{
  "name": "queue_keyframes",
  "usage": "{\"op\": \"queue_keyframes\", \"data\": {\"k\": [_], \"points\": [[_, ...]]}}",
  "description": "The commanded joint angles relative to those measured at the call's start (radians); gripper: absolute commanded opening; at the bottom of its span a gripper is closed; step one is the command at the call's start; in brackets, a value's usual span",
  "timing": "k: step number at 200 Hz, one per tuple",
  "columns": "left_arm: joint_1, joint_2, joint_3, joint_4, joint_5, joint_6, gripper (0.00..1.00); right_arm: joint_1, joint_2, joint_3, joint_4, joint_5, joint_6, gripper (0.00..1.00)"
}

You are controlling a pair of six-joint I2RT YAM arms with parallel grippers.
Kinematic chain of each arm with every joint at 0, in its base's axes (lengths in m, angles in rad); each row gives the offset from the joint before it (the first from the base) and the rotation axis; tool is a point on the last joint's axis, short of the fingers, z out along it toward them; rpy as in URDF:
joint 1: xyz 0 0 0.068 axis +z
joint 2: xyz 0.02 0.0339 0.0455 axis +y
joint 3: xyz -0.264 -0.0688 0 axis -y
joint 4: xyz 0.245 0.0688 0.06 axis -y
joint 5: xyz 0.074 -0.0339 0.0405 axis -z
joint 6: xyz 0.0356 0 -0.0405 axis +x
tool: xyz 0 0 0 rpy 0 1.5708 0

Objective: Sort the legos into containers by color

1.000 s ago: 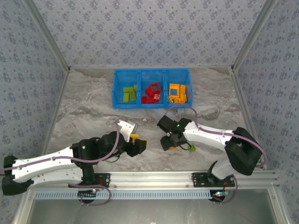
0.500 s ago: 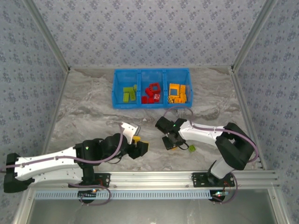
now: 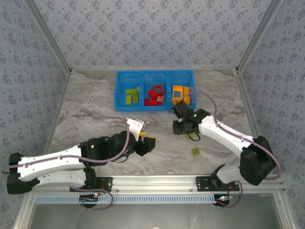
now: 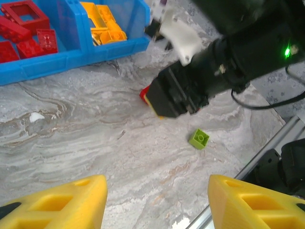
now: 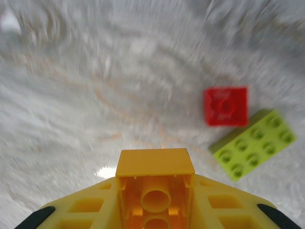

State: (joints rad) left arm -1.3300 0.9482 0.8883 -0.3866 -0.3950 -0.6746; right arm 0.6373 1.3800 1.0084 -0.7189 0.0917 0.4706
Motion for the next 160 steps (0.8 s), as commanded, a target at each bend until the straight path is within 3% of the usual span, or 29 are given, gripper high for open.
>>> {"op": "queue_keyframes", "data": {"k": [1, 39, 94, 129, 160], "points": [[-0.007, 0.012, 0.052, -0.016, -0.075, -0.029, 0.57, -0.094, 0.013, 0.093, -0.019, -0.036, -0.045, 0.34], [-0.009, 0.044, 0.133, -0.079, -0.125, -0.028, 0.56, -0.273, 0.142, 0.304, 0.032, -0.125, -0.082, 0.34], [0.012, 0.206, 0.348, -0.174, -0.218, 0.050, 0.56, -0.349, 0.450, 0.631, 0.036, -0.191, -0.134, 0.34], [0.058, 0.353, 0.536, -0.199, -0.184, 0.125, 0.56, -0.387, 0.563, 0.688, 0.084, -0.272, -0.137, 0.34], [0.103, 0.438, 0.620, -0.185, -0.095, 0.162, 0.56, -0.396, 0.635, 0.752, 0.073, -0.237, -0.145, 0.34]]}}
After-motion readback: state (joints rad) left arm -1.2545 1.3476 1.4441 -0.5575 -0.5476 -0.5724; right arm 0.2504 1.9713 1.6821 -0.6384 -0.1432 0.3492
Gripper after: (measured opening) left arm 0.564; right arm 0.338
